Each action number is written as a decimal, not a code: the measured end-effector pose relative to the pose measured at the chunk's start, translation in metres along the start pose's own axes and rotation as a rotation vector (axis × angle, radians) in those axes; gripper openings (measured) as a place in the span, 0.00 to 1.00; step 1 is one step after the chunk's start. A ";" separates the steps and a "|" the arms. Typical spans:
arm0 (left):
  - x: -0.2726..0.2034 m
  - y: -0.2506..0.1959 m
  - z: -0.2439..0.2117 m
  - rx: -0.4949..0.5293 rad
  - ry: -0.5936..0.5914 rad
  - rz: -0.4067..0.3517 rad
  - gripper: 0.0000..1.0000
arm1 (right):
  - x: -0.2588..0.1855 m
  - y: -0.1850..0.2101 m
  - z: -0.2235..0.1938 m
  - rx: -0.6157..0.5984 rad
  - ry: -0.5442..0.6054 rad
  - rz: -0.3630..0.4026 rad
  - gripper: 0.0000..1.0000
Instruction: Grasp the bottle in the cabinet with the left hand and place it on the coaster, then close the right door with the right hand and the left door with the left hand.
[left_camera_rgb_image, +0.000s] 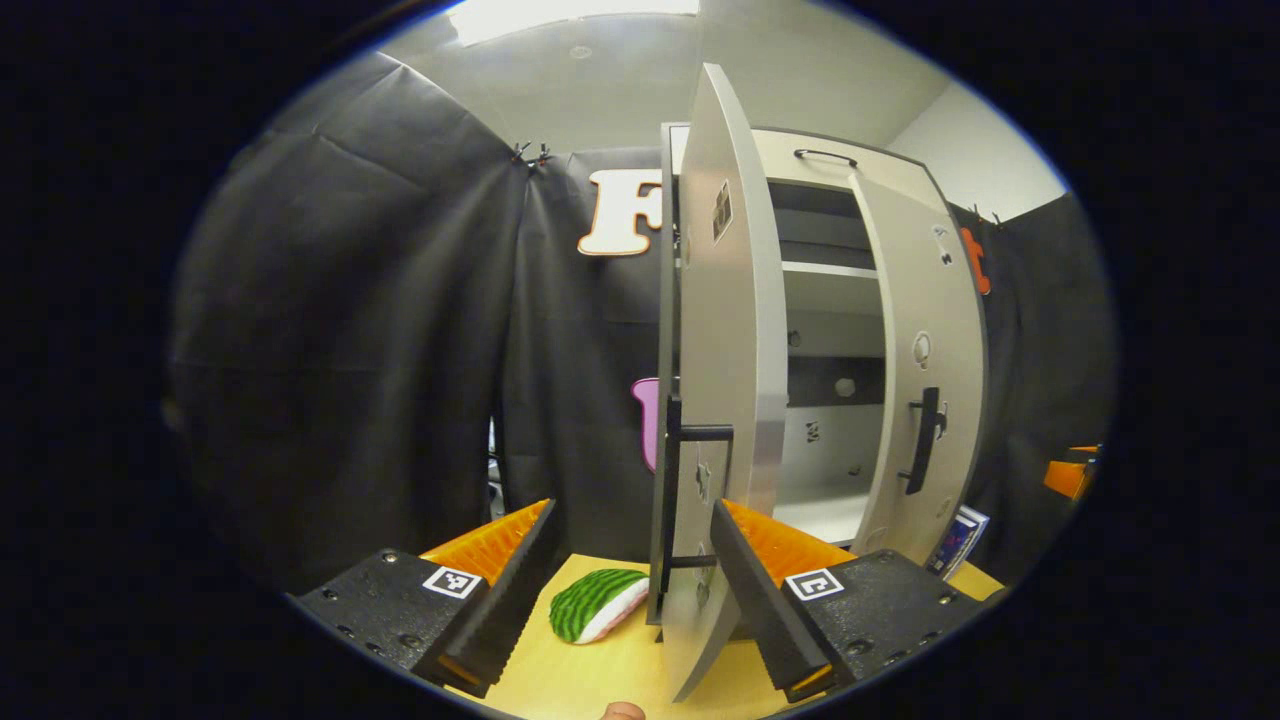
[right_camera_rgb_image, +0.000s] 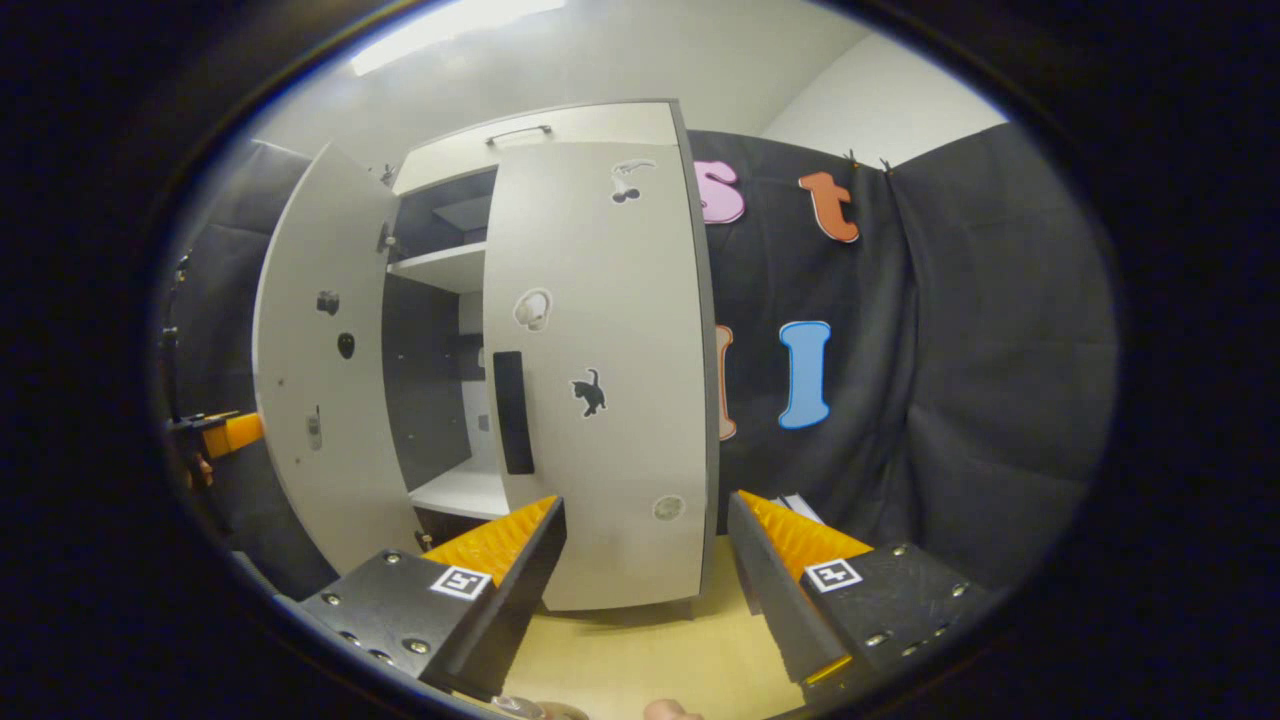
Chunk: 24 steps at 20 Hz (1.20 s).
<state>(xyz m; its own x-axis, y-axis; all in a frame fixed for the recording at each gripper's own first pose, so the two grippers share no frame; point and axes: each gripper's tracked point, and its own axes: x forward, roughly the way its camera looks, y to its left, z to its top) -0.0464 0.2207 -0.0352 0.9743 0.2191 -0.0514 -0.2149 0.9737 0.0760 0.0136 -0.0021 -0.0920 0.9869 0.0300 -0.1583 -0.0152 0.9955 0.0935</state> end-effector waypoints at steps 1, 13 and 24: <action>0.001 -0.006 -0.001 0.008 0.003 -0.017 0.95 | 0.000 -0.002 0.000 0.001 -0.001 -0.002 0.98; 0.042 -0.090 -0.005 -0.018 -0.009 -0.214 0.95 | -0.027 -0.049 -0.008 0.012 -0.002 -0.134 0.98; 0.105 -0.164 -0.004 -0.058 -0.032 -0.318 0.99 | -0.047 -0.125 0.000 0.047 -0.025 -0.324 0.98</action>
<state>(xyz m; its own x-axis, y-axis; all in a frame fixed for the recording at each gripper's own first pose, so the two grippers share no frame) 0.0910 0.0841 -0.0573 0.9947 -0.0981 -0.0320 0.0983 0.9951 0.0045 -0.0306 -0.1283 -0.0961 0.9429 -0.2904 -0.1632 0.3071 0.9476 0.0877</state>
